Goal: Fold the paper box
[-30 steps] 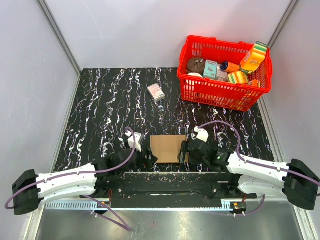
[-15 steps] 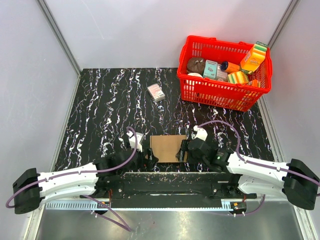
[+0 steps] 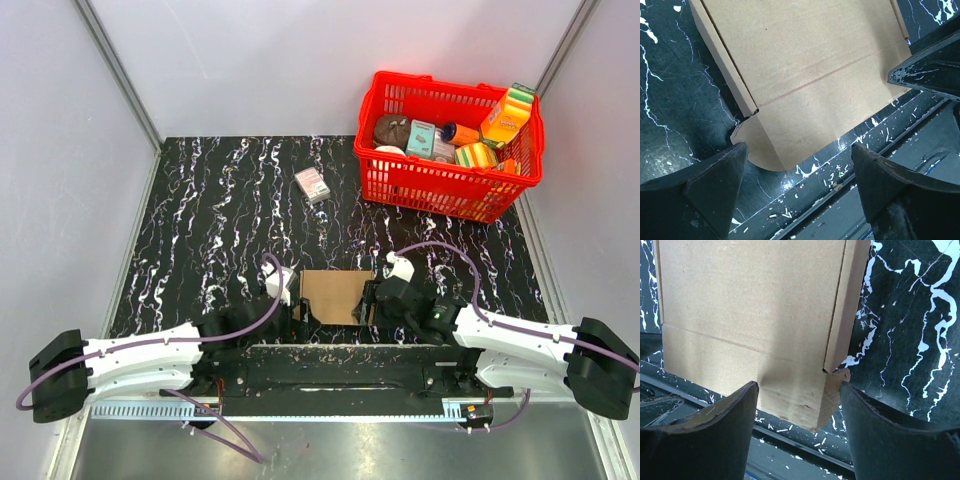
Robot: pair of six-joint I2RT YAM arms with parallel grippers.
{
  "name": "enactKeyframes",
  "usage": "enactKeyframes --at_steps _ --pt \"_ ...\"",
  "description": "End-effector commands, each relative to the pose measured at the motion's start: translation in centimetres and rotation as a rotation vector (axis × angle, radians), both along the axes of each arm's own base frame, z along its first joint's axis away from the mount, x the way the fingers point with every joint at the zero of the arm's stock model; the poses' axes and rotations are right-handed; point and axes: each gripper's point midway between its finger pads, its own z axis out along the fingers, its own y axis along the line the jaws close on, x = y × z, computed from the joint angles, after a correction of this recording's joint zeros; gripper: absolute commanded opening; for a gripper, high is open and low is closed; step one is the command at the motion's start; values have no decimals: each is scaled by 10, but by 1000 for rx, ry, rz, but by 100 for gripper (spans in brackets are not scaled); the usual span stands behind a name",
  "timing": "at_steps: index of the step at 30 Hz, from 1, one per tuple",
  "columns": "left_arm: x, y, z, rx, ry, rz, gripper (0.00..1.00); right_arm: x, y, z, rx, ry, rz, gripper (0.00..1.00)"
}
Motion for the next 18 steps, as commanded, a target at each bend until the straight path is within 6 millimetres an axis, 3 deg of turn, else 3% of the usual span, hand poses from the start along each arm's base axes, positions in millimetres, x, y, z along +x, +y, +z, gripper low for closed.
enactKeyframes --at_steps 1,18 --pt "2 -17 23 -80 -18 -17 89 1 7 7 48 -14 -1 72" --pt "1 -30 28 -124 -12 -48 75 -1 9 7 61 -11 8 63"
